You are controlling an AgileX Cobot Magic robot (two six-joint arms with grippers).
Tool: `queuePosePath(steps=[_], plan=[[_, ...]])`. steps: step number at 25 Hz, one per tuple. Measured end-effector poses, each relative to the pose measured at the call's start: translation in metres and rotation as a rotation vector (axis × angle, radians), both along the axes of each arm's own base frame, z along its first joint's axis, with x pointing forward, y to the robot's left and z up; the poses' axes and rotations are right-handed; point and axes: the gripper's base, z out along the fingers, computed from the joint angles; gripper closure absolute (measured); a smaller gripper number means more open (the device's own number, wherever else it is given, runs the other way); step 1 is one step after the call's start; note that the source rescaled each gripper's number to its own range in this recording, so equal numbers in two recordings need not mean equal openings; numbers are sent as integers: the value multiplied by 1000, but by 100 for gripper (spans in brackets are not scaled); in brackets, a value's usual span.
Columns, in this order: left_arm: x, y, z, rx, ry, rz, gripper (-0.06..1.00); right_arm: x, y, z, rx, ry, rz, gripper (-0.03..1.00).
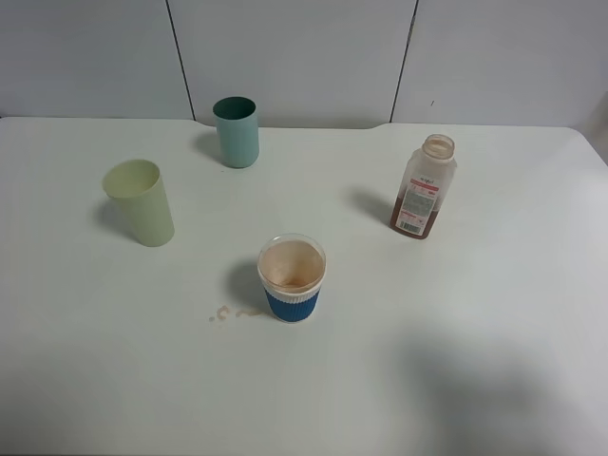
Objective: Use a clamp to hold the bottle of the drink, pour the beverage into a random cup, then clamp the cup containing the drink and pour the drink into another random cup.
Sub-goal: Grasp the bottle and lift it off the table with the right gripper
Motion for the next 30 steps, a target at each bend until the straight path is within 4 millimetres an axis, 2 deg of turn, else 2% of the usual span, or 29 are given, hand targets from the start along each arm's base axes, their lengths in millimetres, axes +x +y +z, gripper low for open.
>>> queuePosePath(steps=[5,20,25,27,30], plan=[[0,0,0,0,0,0,5,0,-4,1,-133,17,12,-3],[0,0,0,0,0,0,5,0,0,1,-104,12,47,-3],[0,0,0,0,0,0,5,1,0,9,-159,-15,72,-3],[0,0,0,0,0,0,5,7,-1,13,-184,8,84,-3],[0,0,0,0,0,0,5,26,-1,17,-208,79,137,-3]])
